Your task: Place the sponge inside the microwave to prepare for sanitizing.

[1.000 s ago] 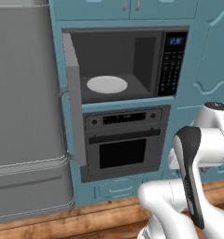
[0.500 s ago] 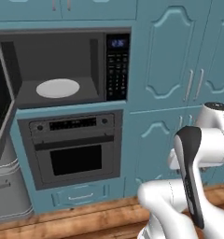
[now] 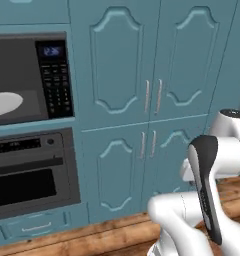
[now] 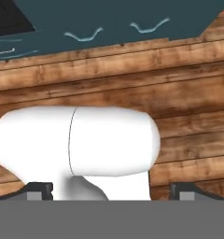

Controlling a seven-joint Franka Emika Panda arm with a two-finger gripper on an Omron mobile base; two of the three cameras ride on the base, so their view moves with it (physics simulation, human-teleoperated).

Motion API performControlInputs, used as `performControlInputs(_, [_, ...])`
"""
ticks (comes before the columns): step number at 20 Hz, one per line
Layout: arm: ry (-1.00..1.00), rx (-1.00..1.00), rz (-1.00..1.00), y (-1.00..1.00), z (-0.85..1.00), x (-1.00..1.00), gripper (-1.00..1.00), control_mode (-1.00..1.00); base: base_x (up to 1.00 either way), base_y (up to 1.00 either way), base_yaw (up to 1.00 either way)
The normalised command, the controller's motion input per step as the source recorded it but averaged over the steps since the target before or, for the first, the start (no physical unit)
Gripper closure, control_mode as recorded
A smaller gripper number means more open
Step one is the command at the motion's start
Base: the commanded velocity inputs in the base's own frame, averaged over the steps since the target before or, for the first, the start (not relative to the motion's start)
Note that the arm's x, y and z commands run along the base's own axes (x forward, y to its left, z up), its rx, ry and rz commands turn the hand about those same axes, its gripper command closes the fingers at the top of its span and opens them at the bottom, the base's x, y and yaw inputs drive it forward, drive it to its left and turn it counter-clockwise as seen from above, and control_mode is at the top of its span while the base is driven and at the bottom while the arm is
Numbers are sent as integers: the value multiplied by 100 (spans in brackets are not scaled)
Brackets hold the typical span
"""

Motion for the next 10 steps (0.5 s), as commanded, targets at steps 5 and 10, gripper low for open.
performControlInputs(5, [0,0,0,0,0,0,-100,100,4,-71,-80])
performControlInputs(10, [0,0,0,0,0,0,-100,100,0,-29,-91])
